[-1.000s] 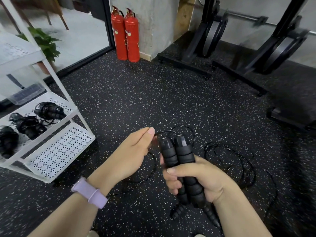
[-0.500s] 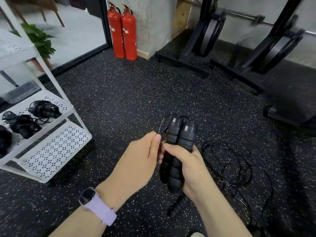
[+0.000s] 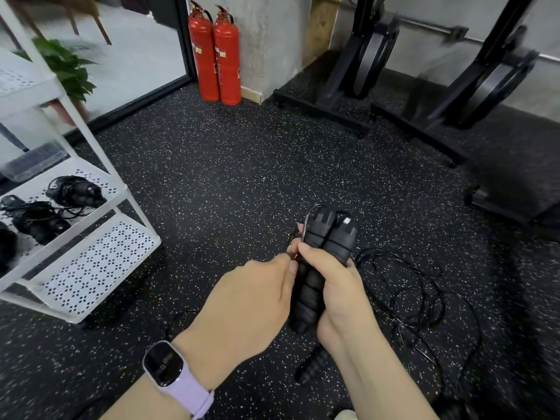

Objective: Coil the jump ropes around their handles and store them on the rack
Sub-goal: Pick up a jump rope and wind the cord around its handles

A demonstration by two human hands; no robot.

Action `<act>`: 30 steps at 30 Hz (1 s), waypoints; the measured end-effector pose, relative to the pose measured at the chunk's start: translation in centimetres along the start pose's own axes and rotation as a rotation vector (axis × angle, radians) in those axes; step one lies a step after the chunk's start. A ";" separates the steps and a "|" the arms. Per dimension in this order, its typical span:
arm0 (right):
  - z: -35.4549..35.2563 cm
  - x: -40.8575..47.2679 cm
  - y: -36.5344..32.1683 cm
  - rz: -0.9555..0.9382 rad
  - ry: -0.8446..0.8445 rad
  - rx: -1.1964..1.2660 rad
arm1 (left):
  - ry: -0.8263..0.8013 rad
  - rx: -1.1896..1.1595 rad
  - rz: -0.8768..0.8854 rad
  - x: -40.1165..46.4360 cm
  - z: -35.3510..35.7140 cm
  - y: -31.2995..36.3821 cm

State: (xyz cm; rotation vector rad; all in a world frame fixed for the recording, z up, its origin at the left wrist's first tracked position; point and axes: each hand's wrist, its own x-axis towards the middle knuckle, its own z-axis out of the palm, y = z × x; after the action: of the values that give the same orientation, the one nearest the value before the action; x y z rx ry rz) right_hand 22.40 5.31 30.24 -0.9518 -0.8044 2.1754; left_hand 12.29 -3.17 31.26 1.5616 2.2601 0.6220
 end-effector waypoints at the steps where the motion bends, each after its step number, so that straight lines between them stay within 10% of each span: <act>1: -0.1 0.2 -0.1 -0.009 0.022 0.023 | -0.012 0.013 0.008 -0.1 0.1 0.1; 9: -2.8 1.1 -2.5 -0.212 0.157 -0.803 | -0.014 0.220 0.125 -0.5 -1.2 -0.7; 14: -3.4 0.8 -2.5 -0.064 -0.141 -1.272 | -0.008 0.196 0.283 -0.1 -2.0 -0.9; 18: -2.9 0.2 -2.2 0.141 -0.413 -1.229 | -0.103 0.033 0.260 0.0 -2.5 -1.8; 30: -2.2 -0.7 -0.8 0.459 -0.542 -1.110 | -0.405 -0.381 0.012 1.0 -3.3 -3.0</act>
State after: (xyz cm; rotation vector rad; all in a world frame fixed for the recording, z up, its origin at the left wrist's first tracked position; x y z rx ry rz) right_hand 24.75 5.93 29.84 -1.0920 -2.4009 2.3434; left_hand 7.94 -3.74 32.50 1.3658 1.7205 0.6278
